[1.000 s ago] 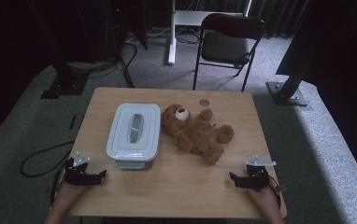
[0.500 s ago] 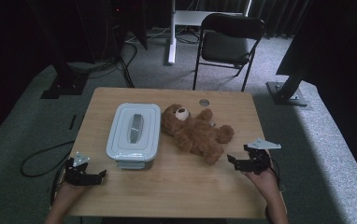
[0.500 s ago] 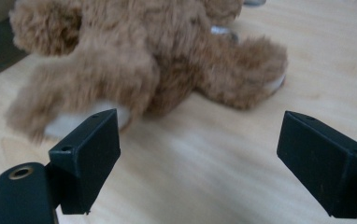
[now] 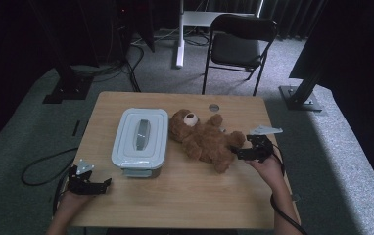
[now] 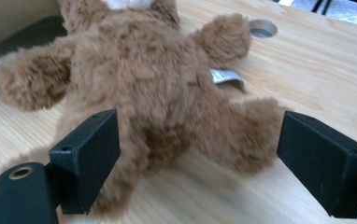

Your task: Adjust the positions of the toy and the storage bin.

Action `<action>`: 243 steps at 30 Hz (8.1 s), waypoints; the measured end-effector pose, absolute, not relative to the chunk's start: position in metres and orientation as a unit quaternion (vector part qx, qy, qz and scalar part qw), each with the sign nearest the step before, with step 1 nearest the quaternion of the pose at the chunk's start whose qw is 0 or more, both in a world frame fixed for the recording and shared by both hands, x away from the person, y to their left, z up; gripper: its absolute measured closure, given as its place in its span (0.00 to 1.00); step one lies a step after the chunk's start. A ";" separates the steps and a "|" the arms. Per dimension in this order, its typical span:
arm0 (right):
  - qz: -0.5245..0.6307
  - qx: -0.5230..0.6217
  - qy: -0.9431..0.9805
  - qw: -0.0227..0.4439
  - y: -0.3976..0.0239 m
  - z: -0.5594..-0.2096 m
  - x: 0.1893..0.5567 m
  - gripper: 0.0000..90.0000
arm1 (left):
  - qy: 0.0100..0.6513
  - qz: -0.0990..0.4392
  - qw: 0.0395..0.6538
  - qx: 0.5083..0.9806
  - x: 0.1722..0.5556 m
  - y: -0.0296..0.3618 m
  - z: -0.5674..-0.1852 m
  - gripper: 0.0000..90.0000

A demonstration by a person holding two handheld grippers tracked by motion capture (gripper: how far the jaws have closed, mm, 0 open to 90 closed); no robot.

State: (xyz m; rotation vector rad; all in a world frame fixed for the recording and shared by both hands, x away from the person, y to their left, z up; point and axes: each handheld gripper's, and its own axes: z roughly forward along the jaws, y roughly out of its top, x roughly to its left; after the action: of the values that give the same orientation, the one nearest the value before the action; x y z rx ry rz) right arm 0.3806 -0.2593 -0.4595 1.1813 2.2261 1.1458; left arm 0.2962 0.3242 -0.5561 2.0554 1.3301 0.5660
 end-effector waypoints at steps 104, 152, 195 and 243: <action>0.376 0.598 0.666 0.241 -0.270 -0.433 0.467 0.73 | 0.505 0.215 0.309 0.777 0.296 0.324 -0.556 0.01; 0.347 0.695 0.600 0.191 -0.285 -0.474 0.490 0.21 | 0.516 0.226 0.327 0.759 0.313 0.327 -0.550 0.01; 0.410 0.543 0.715 0.158 -0.159 -0.469 0.480 0.14 | 0.508 0.236 0.328 0.761 0.367 0.317 -0.524 0.01; 0.415 0.451 0.786 0.078 -0.083 -0.523 0.490 0.15 | 0.462 0.196 0.345 0.793 0.383 0.245 -0.527 0.01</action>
State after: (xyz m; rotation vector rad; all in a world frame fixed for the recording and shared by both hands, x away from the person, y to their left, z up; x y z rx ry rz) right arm 0.4900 -0.0826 -0.5229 1.3501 2.3541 1.2428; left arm 0.3832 0.2445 -0.5266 2.0596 1.2010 0.5097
